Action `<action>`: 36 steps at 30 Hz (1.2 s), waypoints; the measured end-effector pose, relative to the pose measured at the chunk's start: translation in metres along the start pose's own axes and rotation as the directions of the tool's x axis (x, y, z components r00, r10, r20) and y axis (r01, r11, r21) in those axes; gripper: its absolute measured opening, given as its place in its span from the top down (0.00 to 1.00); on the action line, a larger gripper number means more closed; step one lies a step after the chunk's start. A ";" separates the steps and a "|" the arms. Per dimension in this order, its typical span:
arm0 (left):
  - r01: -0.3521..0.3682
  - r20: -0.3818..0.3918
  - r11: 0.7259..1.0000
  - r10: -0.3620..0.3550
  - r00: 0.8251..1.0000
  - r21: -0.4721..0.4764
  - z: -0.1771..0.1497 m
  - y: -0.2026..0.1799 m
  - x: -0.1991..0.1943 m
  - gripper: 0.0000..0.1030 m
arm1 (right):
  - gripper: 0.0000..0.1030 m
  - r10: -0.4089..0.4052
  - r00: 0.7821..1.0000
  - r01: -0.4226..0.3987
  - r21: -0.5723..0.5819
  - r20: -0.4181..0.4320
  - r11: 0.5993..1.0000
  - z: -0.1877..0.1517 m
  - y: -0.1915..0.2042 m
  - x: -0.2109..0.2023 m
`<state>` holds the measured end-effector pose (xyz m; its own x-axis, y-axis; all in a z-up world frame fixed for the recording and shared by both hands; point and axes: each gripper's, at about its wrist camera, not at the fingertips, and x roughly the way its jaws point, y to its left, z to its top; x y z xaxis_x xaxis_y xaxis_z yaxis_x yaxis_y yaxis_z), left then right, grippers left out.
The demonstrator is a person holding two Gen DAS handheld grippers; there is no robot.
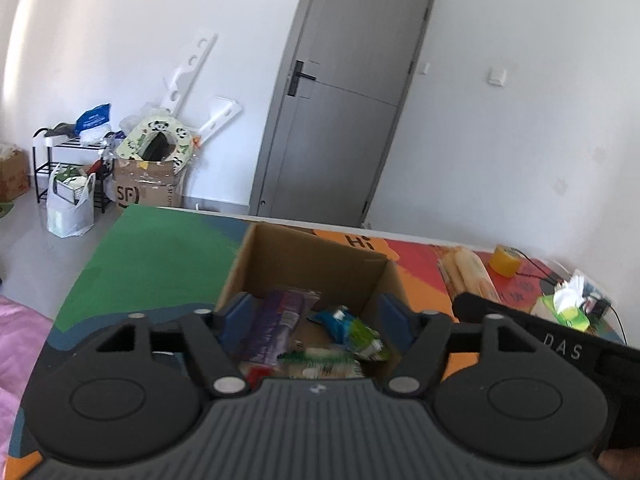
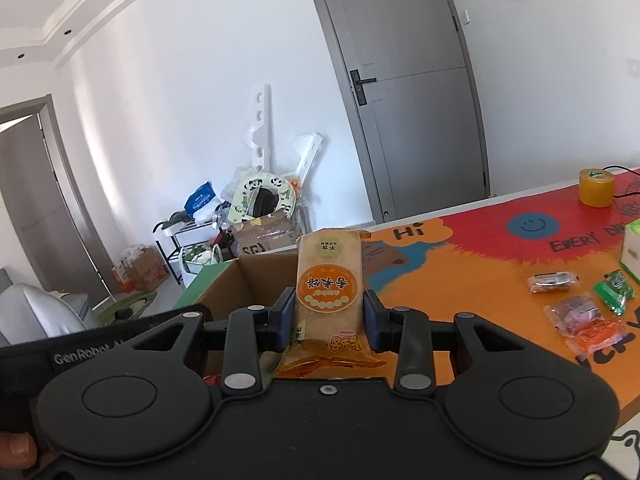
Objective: Organize snacks
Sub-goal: 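Carry both held snacks over the box and open both tools to drop them, then withdraw both tools from the box toward the remaining snacks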
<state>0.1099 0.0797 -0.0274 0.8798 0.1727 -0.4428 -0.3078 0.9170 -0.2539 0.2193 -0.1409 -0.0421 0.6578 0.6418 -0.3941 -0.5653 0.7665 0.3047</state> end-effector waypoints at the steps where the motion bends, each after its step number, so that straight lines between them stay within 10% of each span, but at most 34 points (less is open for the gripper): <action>1: -0.007 0.003 1.000 0.007 1.000 -0.012 0.001 0.004 -0.001 0.30 | 0.66 0.001 1.000 -0.001 -0.003 -0.004 1.000 0.000 0.002 0.002; 14: -0.057 0.013 0.997 0.058 0.998 -0.053 0.013 0.035 -0.004 0.30 | 0.65 0.058 0.998 -0.059 -0.026 -0.009 0.998 0.006 0.035 0.022; 18: -0.066 0.017 0.996 0.067 0.998 -0.058 0.014 0.032 -0.006 0.29 | 0.46 0.050 0.999 -0.050 -0.022 -0.010 0.999 0.008 0.034 0.021; 36: -0.004 -0.013 1.000 0.004 1.000 0.006 0.001 -0.028 0.007 0.19 | 0.35 -0.077 0.997 0.078 0.066 -0.009 0.995 0.003 -0.043 -0.035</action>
<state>0.1249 0.0553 -0.0222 0.8739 0.1713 -0.4549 -0.3087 0.9185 -0.2471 0.2222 -0.1965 -0.0384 0.6949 0.5805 -0.4244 -0.4783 0.8138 0.3300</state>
